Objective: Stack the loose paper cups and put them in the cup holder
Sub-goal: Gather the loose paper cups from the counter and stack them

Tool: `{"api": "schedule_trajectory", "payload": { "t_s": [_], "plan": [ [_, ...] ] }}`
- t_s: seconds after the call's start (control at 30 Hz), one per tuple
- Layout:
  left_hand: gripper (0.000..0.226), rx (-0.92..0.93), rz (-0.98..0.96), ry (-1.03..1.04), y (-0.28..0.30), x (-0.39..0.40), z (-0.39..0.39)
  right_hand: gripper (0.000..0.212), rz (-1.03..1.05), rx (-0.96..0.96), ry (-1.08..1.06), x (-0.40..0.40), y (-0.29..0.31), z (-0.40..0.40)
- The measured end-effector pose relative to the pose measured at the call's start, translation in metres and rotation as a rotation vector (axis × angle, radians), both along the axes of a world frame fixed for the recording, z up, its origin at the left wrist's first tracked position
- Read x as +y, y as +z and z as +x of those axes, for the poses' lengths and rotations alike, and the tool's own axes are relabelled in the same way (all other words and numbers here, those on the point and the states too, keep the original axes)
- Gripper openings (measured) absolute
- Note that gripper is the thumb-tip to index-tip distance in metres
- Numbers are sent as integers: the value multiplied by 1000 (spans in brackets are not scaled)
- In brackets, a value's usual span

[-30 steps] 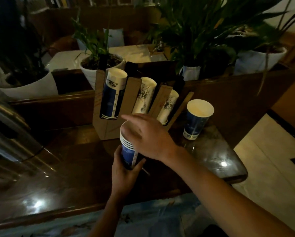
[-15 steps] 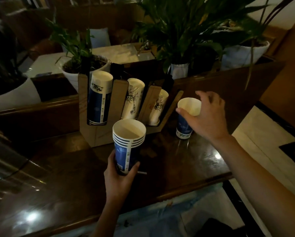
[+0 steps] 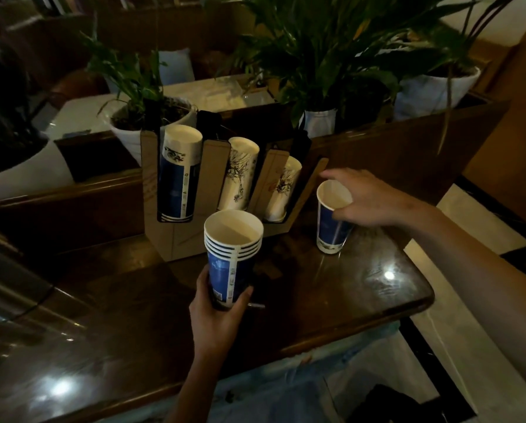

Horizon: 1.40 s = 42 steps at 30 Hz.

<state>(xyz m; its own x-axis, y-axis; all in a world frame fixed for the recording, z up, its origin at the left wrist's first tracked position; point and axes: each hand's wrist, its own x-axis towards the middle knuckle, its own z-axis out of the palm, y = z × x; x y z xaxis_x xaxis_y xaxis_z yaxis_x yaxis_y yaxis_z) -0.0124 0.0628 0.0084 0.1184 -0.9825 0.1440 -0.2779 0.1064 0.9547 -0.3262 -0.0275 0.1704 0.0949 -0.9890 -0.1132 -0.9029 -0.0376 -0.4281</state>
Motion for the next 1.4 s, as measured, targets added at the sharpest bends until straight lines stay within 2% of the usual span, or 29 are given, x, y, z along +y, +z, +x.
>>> {"api": "schedule_trajectory", "payload": {
  "t_s": [0.17, 0.33, 0.47, 0.7, 0.77, 0.83, 0.93, 1.07, 1.17, 1.4],
  "plan": [
    [80, 5, -17, -19, 0, 0, 0, 78, 18, -58, 92, 5, -5, -6],
    [85, -9, -29, -29, -2, -1, 0, 66, -172, -95, 93, 10, -19, -1],
    [92, 10, 7, -11, -3, 0, 0, 60, -220, -35, 107, 13, -28, -2],
    [84, -9, 12, -11, -2, 4, -3, 55, -376, 50, 75, 25, -46, -1],
    [77, -27, 5, -35, -2, 5, -2, 49, -436, -32, 70, 27, -41, -4],
    [70, -61, -14, -65, 0, 6, -1, 42, -506, -207, 23, 28, -29, -7],
    [70, -124, -33, -71, 4, 6, -3, 31, -622, -488, -118, 33, 0, -12],
    [75, -224, -28, -97, -1, 5, -3, 23, -675, -725, -206, 37, 28, -3],
    [91, -270, 20, -117, -5, 4, -2, 31, -630, -773, -200, 36, 25, 11],
    [101, -333, 47, -125, 1, 5, -4, 38, -418, -756, -162, 33, -13, 36]
  ]
}}
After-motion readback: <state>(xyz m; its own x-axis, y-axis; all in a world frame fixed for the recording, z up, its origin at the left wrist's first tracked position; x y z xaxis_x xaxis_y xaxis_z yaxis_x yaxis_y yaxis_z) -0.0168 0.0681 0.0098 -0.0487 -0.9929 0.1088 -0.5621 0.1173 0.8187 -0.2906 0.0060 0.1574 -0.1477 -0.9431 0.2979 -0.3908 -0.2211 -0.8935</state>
